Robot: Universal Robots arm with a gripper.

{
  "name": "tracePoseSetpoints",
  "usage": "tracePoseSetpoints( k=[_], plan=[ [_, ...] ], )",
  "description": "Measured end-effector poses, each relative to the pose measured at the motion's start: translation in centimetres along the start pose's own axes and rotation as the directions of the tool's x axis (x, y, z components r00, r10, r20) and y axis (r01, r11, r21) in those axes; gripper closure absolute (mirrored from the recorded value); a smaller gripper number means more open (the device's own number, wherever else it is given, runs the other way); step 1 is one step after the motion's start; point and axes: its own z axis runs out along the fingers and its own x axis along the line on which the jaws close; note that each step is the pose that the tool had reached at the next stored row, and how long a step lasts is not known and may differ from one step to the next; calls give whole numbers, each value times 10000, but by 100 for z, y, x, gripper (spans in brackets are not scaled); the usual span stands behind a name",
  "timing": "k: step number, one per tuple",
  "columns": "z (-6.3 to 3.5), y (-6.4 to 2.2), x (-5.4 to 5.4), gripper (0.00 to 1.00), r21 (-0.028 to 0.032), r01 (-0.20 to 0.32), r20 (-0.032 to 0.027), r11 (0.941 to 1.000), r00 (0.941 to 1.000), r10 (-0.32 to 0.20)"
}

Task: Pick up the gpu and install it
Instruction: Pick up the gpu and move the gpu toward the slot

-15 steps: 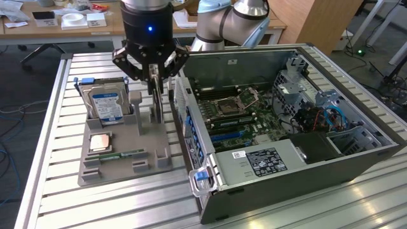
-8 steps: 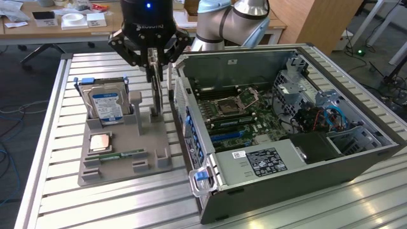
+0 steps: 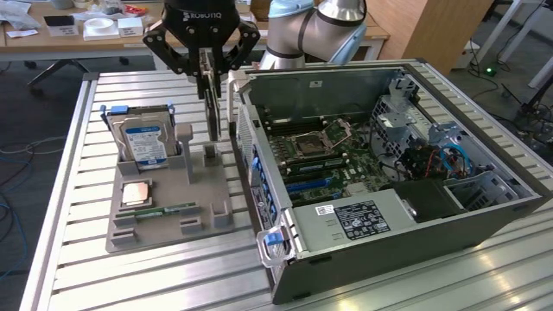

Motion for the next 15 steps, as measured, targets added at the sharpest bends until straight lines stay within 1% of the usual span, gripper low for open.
tracePoseSetpoints(
  k=[6, 9, 15],
  plan=[
    [-2, 0, -1, 73, 2, 0, -1, 10000, 10000, 0],
    [-43, 2, -2, 73, 2, 0, -3, 10000, 10000, 0],
    [-46, 2, -1, 73, 1, 0, -2, 10000, 10000, 0]
  ],
)
